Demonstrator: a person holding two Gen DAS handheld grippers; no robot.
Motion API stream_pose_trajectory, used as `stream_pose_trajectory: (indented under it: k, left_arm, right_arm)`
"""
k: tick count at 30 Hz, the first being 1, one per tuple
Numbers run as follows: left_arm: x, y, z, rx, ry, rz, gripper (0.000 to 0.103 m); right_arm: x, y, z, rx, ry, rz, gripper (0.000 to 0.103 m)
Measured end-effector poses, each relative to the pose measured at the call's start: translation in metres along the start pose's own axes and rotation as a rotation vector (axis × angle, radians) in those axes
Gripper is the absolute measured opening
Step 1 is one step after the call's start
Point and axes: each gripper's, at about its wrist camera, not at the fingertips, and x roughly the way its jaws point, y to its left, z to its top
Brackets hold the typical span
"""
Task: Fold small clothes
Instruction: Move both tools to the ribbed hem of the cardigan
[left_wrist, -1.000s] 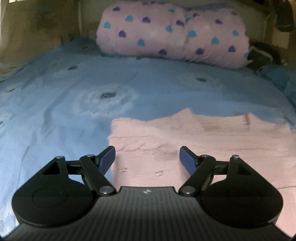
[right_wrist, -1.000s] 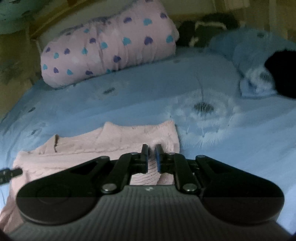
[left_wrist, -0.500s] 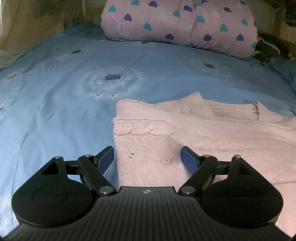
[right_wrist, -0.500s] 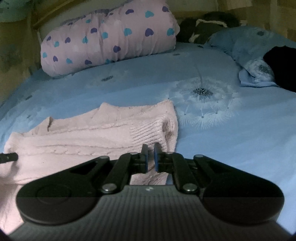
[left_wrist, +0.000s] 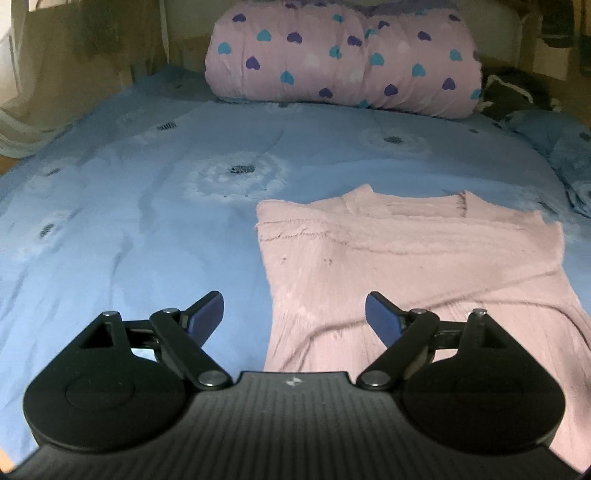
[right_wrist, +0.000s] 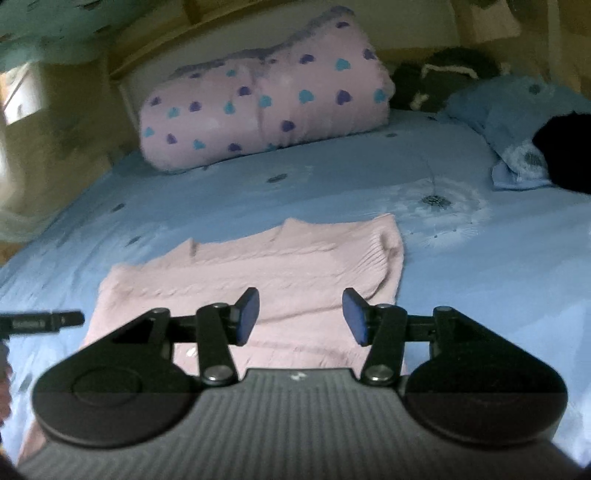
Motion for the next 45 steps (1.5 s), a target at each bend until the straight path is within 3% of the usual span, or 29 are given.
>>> stream_pose_trajectory:
  k: [10,18,25,28,37,45]
  left_arm:
    - [-0.079,-0.025,-0.056,0.099,0.004,-0.049,0.090]
    - [-0.116,-0.046,-0.108,0.226,0.046,-0.087,0.091]
    - [-0.139,-0.048,-0.135,0.303,0.113,-0.160,0.091]
    - [-0.143,-0.046,-0.147,0.332,0.125,-0.162,0.094]
    - [-0.140,-0.045,-0.170,0.413,0.127,-0.175,0.095]
    - [-0.116,-0.056,-0.177,0.482,0.098,-0.065,0.097]
  right_arm:
    - [-0.085,0.037,-0.050,-0.157,0.000,0.053,0.053]
    - [-0.122,0.058,-0.088,-0.260,0.025,0.052,0.053]
    - [-0.142,0.070,-0.113,-0.320,0.061,0.058,0.055]
    - [-0.148,0.074,-0.122,-0.368,0.078,0.045,0.059]
    - [-0.144,0.077,-0.148,-0.502,0.156,-0.035,0.059]
    - [-0.128,0.071,-0.157,-0.503,0.202,-0.058,0.059]
